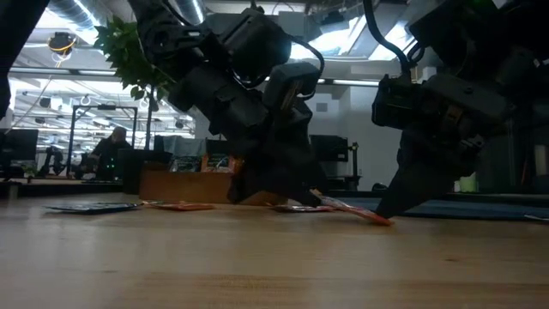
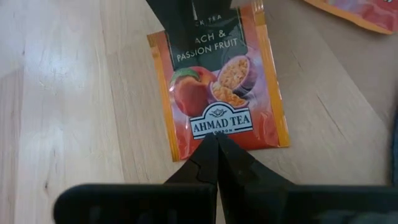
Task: Pick & Place Tea
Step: Put the right orange tea bag into the middle section of the wooden organizer
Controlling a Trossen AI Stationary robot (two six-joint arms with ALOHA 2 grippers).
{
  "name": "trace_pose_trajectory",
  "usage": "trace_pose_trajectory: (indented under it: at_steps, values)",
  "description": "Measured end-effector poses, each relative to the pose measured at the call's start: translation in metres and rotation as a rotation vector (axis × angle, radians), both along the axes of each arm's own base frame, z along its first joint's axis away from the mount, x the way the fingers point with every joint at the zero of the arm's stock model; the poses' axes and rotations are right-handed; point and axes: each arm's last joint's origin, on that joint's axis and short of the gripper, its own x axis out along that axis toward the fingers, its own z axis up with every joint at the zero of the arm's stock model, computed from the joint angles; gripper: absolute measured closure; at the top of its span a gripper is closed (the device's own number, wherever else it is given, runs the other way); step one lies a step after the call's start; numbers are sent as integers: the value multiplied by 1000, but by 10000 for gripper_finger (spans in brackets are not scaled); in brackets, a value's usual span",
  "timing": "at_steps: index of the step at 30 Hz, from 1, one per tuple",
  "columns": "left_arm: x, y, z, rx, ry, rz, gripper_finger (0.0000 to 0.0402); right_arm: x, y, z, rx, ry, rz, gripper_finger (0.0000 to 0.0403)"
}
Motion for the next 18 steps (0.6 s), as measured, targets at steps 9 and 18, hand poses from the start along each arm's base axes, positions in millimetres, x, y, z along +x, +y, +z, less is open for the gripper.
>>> trace_pose_trajectory:
  at_steps: [9,18]
  values:
    - [1,0,-3,22,-16,-16,363,0,0,0,-4,-1,0,400]
    - [1,-2,-2,-31,-17,-99,398,-3,0,19,20,-37,60,400]
